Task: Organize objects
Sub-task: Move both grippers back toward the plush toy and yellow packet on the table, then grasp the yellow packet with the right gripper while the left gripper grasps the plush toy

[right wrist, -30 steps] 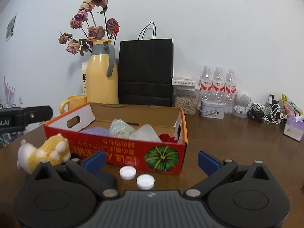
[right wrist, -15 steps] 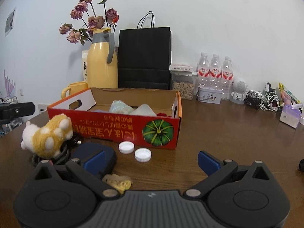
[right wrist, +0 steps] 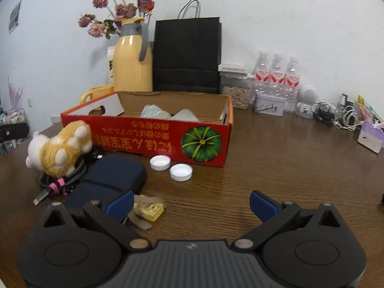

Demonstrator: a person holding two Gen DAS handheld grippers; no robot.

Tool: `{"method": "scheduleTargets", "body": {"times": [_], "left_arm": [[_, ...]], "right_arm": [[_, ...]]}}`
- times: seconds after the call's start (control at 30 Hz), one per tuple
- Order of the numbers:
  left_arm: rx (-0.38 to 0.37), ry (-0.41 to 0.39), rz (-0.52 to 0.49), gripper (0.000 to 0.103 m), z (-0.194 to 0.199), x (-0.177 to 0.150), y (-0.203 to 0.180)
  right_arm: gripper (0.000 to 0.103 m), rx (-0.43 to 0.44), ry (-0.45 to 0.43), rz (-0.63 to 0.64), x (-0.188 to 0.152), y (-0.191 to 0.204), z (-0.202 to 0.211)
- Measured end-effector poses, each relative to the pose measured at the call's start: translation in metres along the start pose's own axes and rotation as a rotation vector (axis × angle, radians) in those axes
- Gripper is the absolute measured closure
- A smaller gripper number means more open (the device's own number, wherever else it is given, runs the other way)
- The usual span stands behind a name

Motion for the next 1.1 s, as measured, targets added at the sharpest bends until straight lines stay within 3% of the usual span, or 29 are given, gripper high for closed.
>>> {"method": "scheduleTargets", "body": {"times": [0.2, 0.4, 0.6, 0.67, 0.77, 1.1], "left_arm": [[0.004, 0.006, 0.008, 0.0, 0.001, -0.003, 0.005], [0.011, 0.013, 0.016, 0.0, 0.0, -0.005, 0.009], [0.013, 0.013, 0.019, 0.0, 0.0, -0.006, 0.011], [0.015, 0.014, 0.02, 0.0, 0.0, -0.006, 0.012], [0.015, 0.014, 0.022, 0.0, 0.0, -0.007, 0.012], [0.015, 0.014, 0.021, 0.0, 0.0, -0.007, 0.013]], "right_arm": [[0.008, 0.015, 0.039, 0.018, -0.005, 0.007, -0.012], [0.026, 0.075, 0.022, 0.028, 0.003, 0.014, -0.016], [0.06, 0.137, 0.029, 0.053, 0.01, 0.023, -0.024], [0.079, 0.159, 0.035, 0.057, 0.008, 0.026, -0.026], [0.098, 0.183, 0.032, 0.058, 0.008, 0.028, -0.026], [0.101, 0.127, -0.059, 0.014, 0.013, 0.019, -0.012]]}}
Point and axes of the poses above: each gripper's, at about its wrist camera, not at the fingertips, and z roughly against the way its jaws point, y to its left, x to its top, the point moved 6 cm from there along -z, roughly the way its jaws point, and after that the axes turned 6 degrees about x, right-handed, at the moved point
